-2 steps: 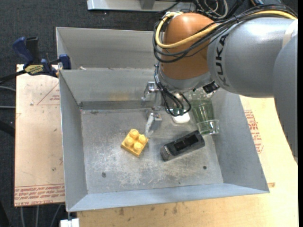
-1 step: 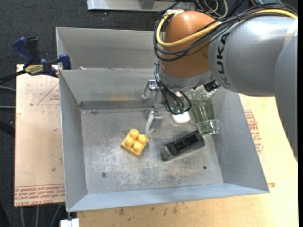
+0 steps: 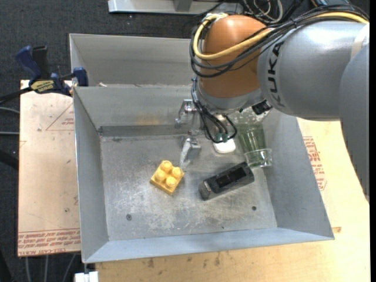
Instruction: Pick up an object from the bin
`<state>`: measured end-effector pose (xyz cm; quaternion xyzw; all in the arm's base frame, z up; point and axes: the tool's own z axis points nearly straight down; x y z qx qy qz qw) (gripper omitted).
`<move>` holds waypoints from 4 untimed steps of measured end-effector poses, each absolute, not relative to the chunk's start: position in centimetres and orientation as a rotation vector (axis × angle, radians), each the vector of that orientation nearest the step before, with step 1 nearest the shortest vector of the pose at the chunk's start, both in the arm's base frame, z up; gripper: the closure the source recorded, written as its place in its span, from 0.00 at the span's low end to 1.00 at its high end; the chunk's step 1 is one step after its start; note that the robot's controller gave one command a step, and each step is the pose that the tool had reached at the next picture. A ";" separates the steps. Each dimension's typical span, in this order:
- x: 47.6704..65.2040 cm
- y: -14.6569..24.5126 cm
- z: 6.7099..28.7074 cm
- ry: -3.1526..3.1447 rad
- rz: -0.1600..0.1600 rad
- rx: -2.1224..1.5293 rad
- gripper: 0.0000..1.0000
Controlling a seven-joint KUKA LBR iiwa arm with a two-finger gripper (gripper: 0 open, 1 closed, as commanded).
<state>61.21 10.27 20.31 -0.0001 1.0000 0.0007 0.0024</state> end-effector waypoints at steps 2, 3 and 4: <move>58.5 13.6 18.0 3.126 0.006 -0.148 0.00; 57.5 13.0 16.4 3.134 0.002 -0.130 0.00; 59.9 13.5 13.9 3.104 0.002 -0.516 0.00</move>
Offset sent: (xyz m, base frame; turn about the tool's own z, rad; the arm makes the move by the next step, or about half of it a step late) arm -0.0509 0.0159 -0.0490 -0.0685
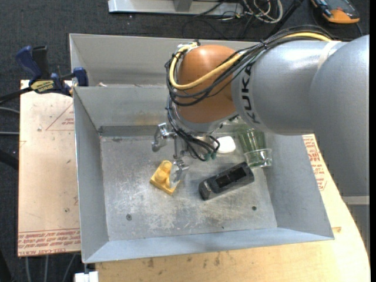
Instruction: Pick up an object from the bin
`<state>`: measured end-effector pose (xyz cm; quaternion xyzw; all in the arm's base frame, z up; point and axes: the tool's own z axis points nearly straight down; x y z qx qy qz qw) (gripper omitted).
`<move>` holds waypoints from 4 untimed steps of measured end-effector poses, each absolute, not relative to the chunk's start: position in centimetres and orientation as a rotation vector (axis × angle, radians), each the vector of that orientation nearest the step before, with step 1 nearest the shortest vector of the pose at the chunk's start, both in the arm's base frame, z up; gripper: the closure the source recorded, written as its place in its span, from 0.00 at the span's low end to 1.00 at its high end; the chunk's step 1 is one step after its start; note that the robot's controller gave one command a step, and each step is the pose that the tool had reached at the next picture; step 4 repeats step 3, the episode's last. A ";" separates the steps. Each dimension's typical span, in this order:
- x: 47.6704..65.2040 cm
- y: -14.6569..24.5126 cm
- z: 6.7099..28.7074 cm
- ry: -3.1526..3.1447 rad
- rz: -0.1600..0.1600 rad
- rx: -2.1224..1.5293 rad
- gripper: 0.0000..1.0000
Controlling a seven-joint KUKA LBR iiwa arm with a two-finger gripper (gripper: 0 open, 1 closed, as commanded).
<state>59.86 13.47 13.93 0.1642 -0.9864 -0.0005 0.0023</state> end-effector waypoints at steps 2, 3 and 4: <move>60.7 11.2 8.4 -3.125 -0.012 0.454 1.00; 59.4 13.2 22.3 -3.009 -0.001 0.938 1.00; 59.4 13.2 22.3 -3.009 -0.001 0.938 1.00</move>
Offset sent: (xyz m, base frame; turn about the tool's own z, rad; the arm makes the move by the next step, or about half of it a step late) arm 0.0000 0.0000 0.0000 0.0000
